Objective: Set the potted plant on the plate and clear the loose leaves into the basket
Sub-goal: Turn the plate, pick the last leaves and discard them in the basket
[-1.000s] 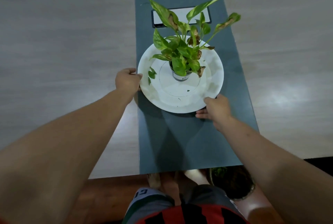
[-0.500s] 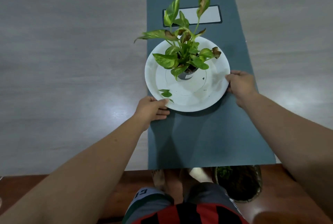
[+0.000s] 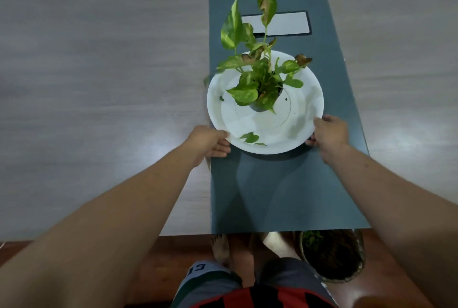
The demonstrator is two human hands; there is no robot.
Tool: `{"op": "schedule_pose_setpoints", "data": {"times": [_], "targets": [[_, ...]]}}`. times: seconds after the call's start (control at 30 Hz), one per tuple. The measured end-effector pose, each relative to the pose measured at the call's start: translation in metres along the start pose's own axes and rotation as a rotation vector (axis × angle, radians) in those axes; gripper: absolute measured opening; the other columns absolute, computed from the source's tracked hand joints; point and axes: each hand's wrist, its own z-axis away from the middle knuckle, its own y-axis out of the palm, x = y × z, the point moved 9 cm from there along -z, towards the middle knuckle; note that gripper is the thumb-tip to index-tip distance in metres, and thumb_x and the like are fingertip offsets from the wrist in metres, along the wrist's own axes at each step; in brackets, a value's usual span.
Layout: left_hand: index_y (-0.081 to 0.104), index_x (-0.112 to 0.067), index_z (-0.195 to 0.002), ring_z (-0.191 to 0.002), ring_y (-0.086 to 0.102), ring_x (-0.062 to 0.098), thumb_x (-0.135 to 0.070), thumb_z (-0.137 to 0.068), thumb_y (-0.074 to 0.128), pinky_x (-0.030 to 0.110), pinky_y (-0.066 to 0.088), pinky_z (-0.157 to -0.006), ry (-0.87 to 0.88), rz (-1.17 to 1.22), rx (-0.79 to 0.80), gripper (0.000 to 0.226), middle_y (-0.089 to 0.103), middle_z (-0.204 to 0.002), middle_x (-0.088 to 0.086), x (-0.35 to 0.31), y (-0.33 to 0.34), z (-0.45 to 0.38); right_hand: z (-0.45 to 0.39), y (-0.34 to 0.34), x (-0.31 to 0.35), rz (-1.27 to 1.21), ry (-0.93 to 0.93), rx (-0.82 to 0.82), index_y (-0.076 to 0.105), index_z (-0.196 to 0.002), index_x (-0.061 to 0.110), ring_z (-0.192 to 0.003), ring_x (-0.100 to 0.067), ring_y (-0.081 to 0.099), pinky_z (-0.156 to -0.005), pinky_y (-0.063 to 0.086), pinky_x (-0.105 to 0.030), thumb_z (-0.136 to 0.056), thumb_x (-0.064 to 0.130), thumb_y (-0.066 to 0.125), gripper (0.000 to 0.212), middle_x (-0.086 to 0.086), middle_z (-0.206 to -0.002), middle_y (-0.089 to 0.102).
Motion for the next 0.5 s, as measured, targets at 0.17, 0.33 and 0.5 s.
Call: {"op": "schedule_pose_setpoints", "data": {"times": [0.17, 0.33, 0.5], "targets": [[0.067, -0.002, -0.101, -0.071, 0.071, 0.026, -0.045, -0.090, 0.062, 0.036, 0.062, -0.066, -0.051, -0.065, 0.011, 0.044, 0.072, -0.084, 0.013, 0.021, 0.008, 0.001, -0.016, -0.007, 0.011, 0.015, 0.032, 0.008, 0.053, -0.131, 0.010, -0.063, -0.020, 0.061, -0.048, 0.053, -0.029, -0.086, 0.016, 0.058, 0.046, -0.011, -0.100, 0.066], [0.063, -0.006, -0.100, -0.074, 0.071, 0.028, -0.021, -0.095, 0.059, 0.038, 0.061, -0.072, 0.138, 0.254, -0.312, 0.017, 0.072, -0.088, 0.015, -0.009, -0.041, -0.020, 0.015, 0.017, -0.018, 0.057, 0.076, 0.132, 0.060, -0.101, 0.006, -0.069, -0.028, 0.071, -0.059, 0.062, -0.037, -0.085, 0.004, 0.047, 0.020, -0.012, -0.093, 0.069], [0.062, -0.002, -0.088, -0.063, 0.068, 0.024, -0.010, -0.092, 0.063, 0.033, 0.061, -0.065, 0.125, 0.120, -0.287, 0.008, 0.070, -0.083, 0.017, -0.015, -0.040, -0.013, 0.003, 0.016, -0.011, 0.043, -0.009, 0.045, 0.062, -0.095, 0.012, -0.079, -0.029, 0.071, -0.060, 0.062, -0.037, -0.088, 0.005, 0.049, 0.016, -0.007, -0.093, 0.069]]}}
